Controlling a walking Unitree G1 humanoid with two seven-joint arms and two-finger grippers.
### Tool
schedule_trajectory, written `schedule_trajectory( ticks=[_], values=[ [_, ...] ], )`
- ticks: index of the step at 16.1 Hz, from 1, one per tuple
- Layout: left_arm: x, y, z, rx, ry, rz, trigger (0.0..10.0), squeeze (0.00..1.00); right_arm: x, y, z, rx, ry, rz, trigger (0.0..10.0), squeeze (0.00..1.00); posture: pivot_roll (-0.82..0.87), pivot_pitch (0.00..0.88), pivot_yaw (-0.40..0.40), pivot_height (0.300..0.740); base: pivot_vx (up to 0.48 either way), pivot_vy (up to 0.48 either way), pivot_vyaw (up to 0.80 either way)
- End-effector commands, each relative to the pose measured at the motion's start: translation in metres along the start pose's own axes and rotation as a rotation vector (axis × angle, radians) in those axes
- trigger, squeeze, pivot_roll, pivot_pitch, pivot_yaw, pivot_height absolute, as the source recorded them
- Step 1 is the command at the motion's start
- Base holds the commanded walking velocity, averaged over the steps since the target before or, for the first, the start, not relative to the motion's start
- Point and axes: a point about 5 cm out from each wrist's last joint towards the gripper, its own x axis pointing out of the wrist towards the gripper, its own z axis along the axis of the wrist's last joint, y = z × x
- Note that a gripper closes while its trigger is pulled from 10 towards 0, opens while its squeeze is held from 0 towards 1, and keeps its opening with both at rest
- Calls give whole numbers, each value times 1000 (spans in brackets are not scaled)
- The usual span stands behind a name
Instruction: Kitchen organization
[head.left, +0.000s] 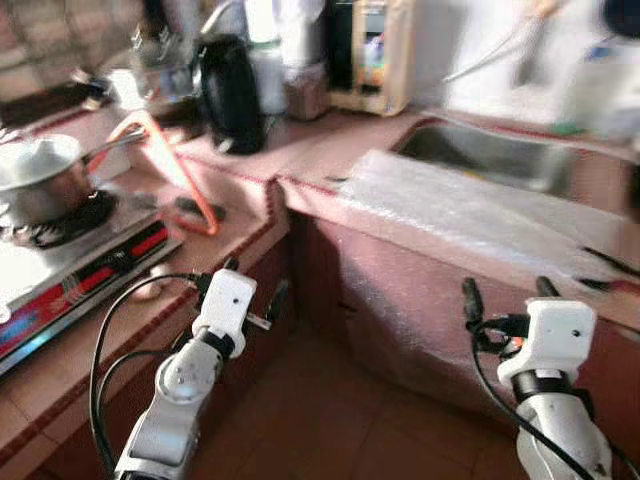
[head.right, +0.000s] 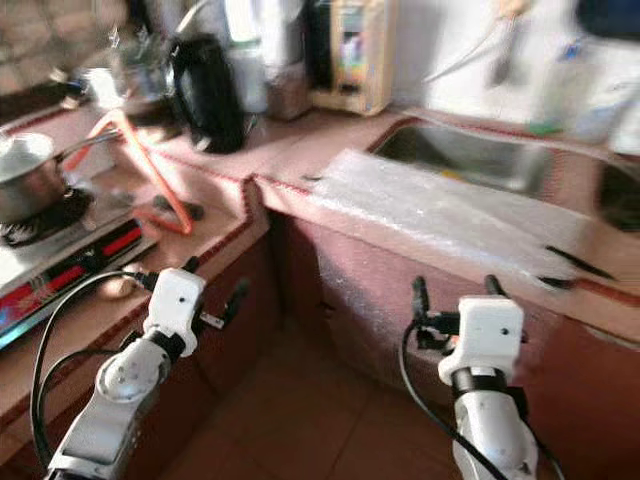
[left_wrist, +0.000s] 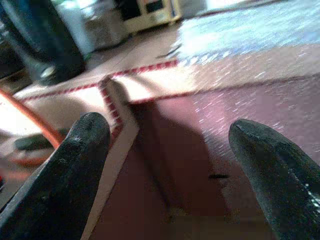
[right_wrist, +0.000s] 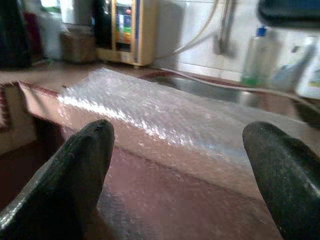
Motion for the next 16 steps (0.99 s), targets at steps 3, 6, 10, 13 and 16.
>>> schedule_trajectory(
  ticks=[3, 6, 10, 13, 16],
  values=[
    [1, -3, -7, 20, 30, -54, 10000, 0, -1, 9, -4, 7, 11, 49, 10000, 1000, -28, 0, 50, 740, 0, 0, 729],
    [0, -2, -11, 47, 31, -68, 10000, 0, -1, 9, -8, 4, 20, 48, 10000, 1000, -29, 0, 57, 740, 0, 0, 800],
    [0, 0, -20, 85, 33, -60, 10000, 0, -2, 12, -21, -12, 49, 64, 10000, 1000, -33, 0, 57, 740, 0, 0, 800],
    [-6, 6, -41, 92, 99, -6, 10000, 0, -4, 14, -35, -25, 91, 90, 10000, 1000, -25, 0, 45, 740, 0, 0, 800],
    [-18, 12, -69, 119, 196, 31, 10000, 0, -8, 15, -54, -25, 152, 108, 10000, 1000, -17, 0, 32, 740, 0, 0, 800]
  ],
)
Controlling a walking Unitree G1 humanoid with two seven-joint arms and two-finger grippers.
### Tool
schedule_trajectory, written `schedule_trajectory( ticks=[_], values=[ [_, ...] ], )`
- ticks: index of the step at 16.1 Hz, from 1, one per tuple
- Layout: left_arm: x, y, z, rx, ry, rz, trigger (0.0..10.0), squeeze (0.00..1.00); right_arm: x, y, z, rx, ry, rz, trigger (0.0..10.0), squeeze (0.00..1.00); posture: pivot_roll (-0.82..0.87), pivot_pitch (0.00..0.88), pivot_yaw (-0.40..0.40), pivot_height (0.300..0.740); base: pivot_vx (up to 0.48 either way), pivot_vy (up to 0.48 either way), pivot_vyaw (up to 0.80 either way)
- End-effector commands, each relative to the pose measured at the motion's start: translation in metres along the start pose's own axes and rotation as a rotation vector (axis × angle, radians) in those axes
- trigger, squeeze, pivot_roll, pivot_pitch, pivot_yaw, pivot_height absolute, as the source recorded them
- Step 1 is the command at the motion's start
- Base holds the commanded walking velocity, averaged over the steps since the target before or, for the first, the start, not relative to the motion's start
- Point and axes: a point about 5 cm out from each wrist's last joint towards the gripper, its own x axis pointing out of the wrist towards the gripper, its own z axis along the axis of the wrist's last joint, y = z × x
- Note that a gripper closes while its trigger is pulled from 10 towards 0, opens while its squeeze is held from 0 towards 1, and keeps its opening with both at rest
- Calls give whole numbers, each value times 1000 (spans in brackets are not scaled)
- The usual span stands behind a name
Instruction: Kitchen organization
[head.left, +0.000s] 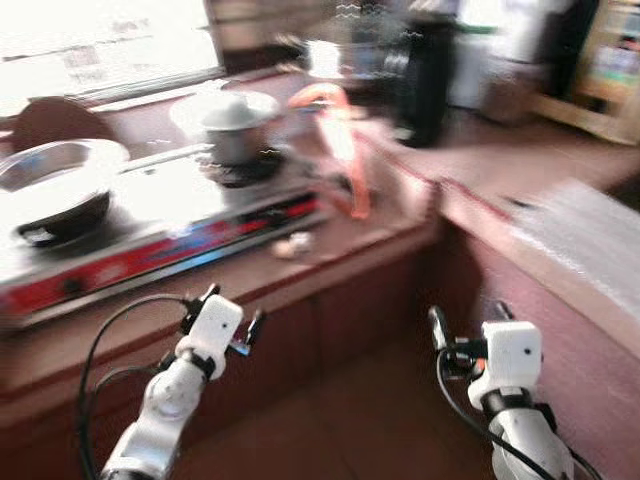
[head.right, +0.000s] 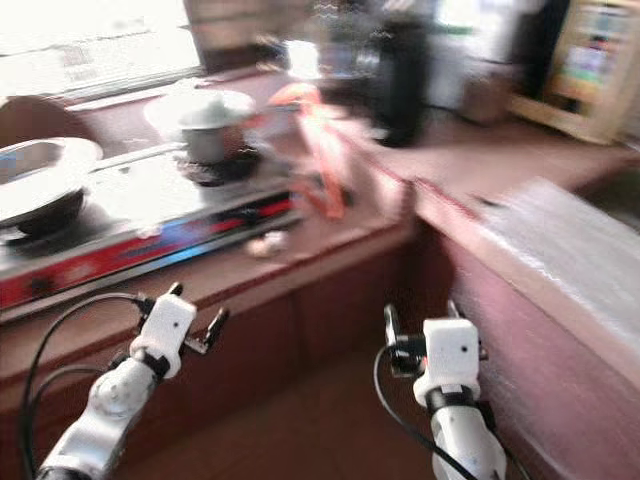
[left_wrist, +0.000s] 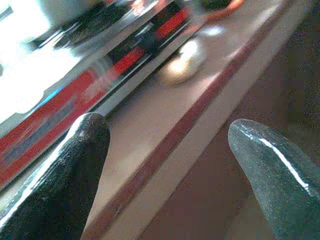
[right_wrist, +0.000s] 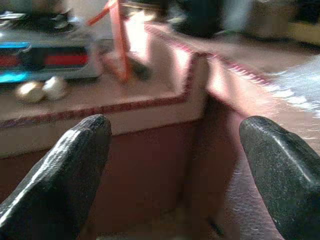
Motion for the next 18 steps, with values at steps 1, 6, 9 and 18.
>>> schedule_trajectory(
  ticks=[1, 6, 9, 18],
  values=[
    [-5, -1, -18, 1, 70, 17, 10000, 0, -2, 2, -14, 5, 42, 12, 10000, 1000, -17, 0, 27, 740, 0, 0, 800],
    [-33, -10, -93, -123, 468, 77, 10000, 0, -7, 14, -79, -24, 269, 117, 10000, 1000, 2, 0, -11, 740, 0, 0, 800],
    [-57, -27, -120, -113, 638, -23, 10000, 0, -22, 12, -126, -9, 480, 138, 10000, 1000, 24, 0, -33, 740, 0, 0, 800],
    [-71, -29, -138, -154, 854, -12, 10000, 0, -63, 13, -182, 258, 881, -19, 10000, 1000, 74, 0, -49, 740, 0, 0, 622]
  ],
)
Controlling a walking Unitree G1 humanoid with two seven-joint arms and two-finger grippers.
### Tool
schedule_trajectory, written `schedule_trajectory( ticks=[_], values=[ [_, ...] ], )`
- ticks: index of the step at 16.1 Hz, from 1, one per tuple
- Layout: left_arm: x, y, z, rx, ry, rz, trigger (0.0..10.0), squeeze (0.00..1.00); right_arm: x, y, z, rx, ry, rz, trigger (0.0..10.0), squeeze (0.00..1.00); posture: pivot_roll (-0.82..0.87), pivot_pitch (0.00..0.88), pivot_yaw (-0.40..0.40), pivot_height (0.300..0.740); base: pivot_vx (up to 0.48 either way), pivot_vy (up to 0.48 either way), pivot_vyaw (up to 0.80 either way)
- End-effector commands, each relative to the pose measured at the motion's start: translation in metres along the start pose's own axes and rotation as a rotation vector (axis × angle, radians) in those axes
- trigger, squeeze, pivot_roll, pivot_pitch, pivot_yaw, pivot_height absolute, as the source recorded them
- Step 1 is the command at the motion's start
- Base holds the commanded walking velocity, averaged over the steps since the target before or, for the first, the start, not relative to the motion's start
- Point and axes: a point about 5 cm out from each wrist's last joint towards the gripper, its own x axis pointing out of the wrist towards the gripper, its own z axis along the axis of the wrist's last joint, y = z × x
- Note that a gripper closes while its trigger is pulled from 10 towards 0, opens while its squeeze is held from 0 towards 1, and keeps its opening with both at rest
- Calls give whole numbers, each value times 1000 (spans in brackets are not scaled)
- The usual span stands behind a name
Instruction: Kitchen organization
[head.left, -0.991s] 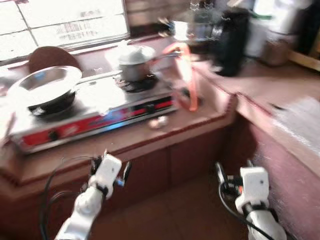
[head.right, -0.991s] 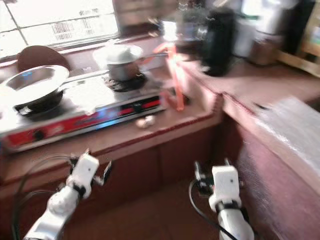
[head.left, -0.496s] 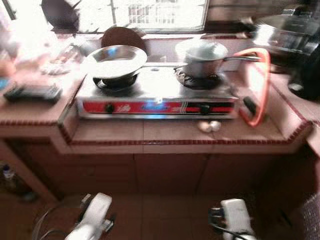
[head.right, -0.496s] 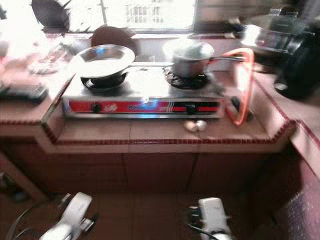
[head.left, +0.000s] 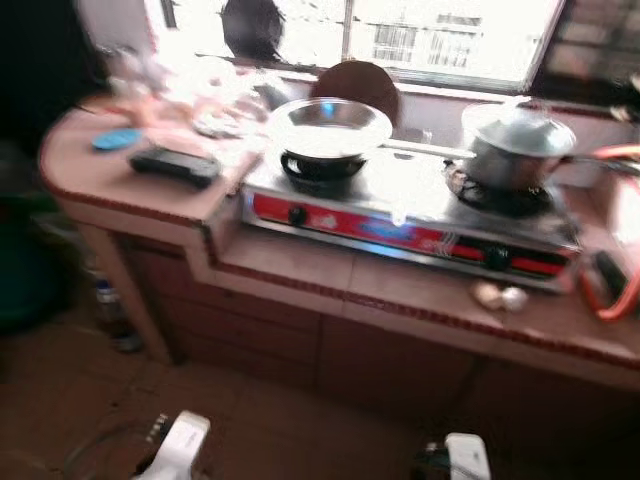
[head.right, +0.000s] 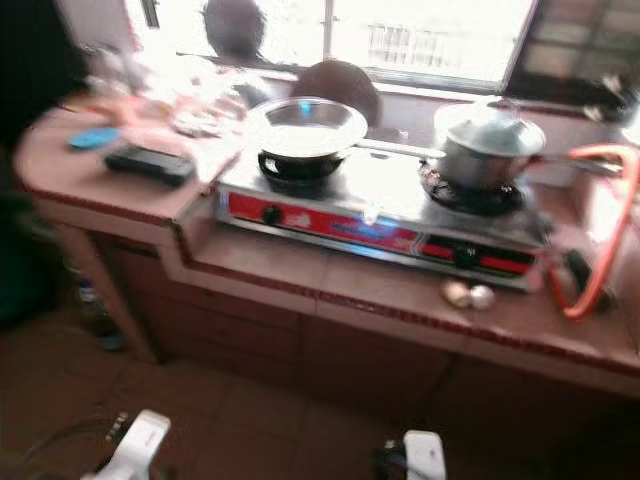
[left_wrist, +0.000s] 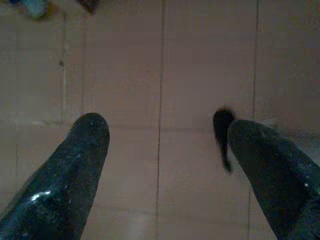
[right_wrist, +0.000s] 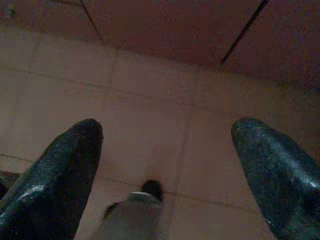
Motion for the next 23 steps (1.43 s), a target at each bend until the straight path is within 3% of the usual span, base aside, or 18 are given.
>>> schedule_trajectory(
  ticks=[1, 2, 3, 4, 5, 10, 14, 23],
  values=[
    [0, 1, 2, -9, 2, 14, 10000, 0, -1, -1, -6, 39, 15, -1, 10000, 945, 74, 0, -44, 740, 0, 0, 0],
    [2, -8, 11, 79, -21, -32, 10000, 0, 0, 3, -5, 32, 11, 11, 10000, 369, 71, 0, -31, 740, 0, 0, 0],
    [2, -11, 13, 101, -27, -46, 10000, 0, 0, 3, -5, 32, 14, 7, 10000, 286, 68, 0, -23, 740, 0, 0, 0],
    [3, -16, 16, 144, -30, -70, 10000, 0, 0, 3, -6, 58, 33, -11, 10000, 51, 63, 0, -10, 740, 0, 0, 0],
    [3, -20, 17, 175, -31, -91, 10000, 0, 1, 3, -7, 90, 36, -23, 10000, 0, 57, 0, 4, 740, 0, 0, -706],
    [3, -23, 16, 287, -14, -117, 10000, 0, -4, 5, -21, 129, 65, -47, 10000, 0, 49, 0, 59, 740, 0, 0, -524],
    [2, -17, 12, 272, -2, -89, 10000, 0, -5, 4, -27, 122, 91, -50, 10000, 0, 45, 0, 38, 740, 0, 0, -192],
    [1, -32, -1, 186, 25, -109, 10000, 0, 0, 4, -13, 1, 80, 3, 10000, 0, 29, 0, -24, 740, 0, 0, -772]
  ],
)
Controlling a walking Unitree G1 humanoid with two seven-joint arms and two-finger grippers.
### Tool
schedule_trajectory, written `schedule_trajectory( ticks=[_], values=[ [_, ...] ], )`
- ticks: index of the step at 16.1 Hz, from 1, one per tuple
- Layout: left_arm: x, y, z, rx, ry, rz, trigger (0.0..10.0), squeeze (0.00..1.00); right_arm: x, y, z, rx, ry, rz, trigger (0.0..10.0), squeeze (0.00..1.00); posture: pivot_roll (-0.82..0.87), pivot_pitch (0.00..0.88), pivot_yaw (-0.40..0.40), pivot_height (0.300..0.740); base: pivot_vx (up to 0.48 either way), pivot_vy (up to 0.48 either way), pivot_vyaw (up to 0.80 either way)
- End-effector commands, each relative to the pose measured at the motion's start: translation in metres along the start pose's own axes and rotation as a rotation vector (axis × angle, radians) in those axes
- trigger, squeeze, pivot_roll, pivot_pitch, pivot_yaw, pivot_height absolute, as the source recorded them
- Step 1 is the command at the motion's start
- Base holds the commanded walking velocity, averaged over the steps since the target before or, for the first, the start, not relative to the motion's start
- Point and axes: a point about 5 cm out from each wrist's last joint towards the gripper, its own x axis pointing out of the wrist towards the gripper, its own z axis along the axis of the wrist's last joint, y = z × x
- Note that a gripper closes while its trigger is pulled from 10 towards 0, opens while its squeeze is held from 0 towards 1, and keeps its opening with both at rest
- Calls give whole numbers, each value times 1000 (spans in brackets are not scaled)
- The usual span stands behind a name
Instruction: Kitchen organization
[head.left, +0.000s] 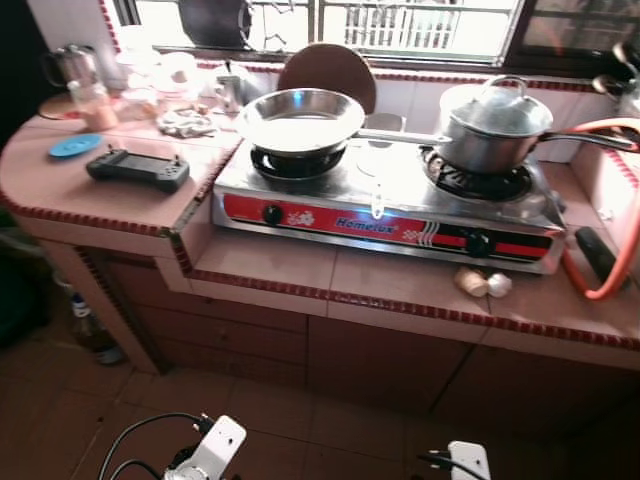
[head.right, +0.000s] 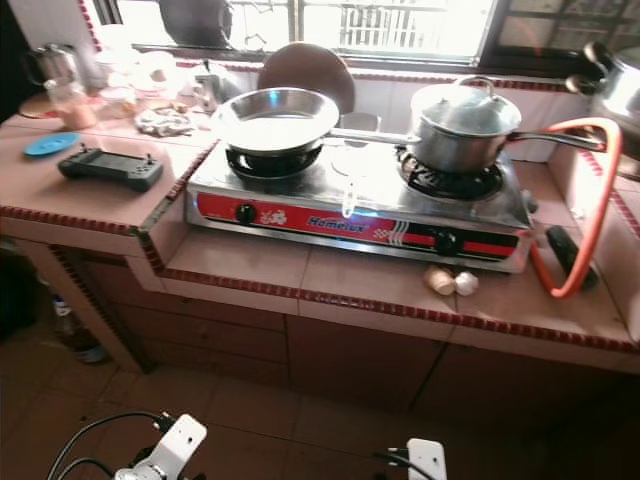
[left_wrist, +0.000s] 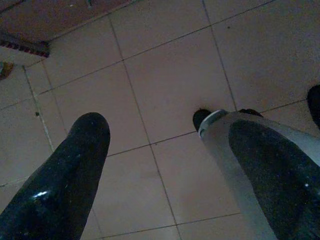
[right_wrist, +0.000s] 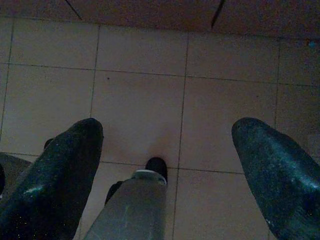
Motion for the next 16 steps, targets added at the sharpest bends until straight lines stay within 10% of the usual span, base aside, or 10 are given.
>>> schedule_trajectory(
  ticks=[1, 16],
  values=[
    [0, -1, -2, -21, 3, -3, 10000, 0, 0, 0, -1, -8, 8, 4, 10000, 0, 28, 0, -26, 740, 0, 0, -775],
    [0, 2, 6, 35, -20, -20, 10000, 0, -1, 3, -4, -52, 12, 9, 10000, 0, 25, 0, -10, 740, 0, 260, -780]
  ],
)
